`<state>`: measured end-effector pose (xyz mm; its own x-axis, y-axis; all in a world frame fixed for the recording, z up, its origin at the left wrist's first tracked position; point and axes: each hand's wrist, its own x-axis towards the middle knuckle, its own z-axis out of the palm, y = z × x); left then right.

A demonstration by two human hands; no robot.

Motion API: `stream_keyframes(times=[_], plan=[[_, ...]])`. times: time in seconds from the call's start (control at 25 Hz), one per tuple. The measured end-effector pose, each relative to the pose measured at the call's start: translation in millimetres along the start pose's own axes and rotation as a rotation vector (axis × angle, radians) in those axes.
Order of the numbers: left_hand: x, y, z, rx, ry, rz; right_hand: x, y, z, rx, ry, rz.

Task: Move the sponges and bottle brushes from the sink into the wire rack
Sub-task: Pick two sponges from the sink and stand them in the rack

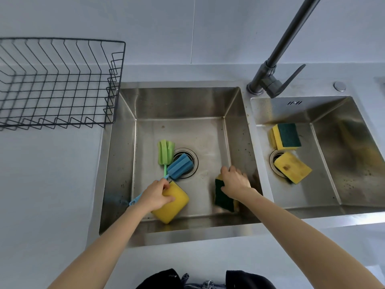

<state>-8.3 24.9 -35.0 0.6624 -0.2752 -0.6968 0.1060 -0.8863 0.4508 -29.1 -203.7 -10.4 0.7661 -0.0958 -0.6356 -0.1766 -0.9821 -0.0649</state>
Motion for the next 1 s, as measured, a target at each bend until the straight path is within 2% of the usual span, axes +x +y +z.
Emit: stream_keyframes(times=[0.24,0.48,0.56,0.76,1.0], plan=[[-18.7,-3.7,-13.6,-0.303,0.099,-0.036,-12.5,-9.9,-21.4,0.283,0.042,0.036],[-41.1,-1.5,-30.9,-0.475,0.236,-0.007,-34.3,-27.2,-39.4,0.54,0.159,0.071],[-46.8,-3.0,-35.5,-0.523,0.251,-0.013,-40.2,-31.9,-40.7,0.703,0.159,0.117],[-65.3,-10.6,-44.3,-0.624,0.267,0.008,-56.7,-52.9,-31.4,1.283,0.151,0.21],[-85.7,-24.1,-65.4,-0.738,0.35,0.068,-73.6,-99.1,-13.1,1.324,0.285,0.18]])
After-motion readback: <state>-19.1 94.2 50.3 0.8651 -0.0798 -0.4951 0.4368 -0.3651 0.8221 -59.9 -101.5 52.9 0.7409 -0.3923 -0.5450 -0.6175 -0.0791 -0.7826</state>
